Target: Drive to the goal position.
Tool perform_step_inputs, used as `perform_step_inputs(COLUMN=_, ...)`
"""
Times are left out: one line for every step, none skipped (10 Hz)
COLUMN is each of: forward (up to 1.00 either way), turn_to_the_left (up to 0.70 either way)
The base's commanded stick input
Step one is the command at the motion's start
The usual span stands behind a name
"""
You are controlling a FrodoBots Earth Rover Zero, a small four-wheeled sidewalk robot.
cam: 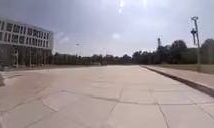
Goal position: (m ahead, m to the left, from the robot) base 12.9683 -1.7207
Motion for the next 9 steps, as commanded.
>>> perform_step_inputs(forward=0.70, turn_to_the_left=0.01)
perform_step_inputs(forward=0.70, turn_to_the_left=0.01)
perform_step_inputs(forward=0.70, turn_to_the_left=0.01)
perform_step_inputs(forward=0.70, turn_to_the_left=0.01)
perform_step_inputs(forward=0.70, turn_to_the_left=0.01)
perform_step_inputs(forward=0.70, turn_to_the_left=0.01)
perform_step_inputs(forward=0.70, turn_to_the_left=0.01)
perform_step_inputs(forward=0.70, turn_to_the_left=0.01)
perform_step_inputs(forward=0.70, turn_to_the_left=0.01)
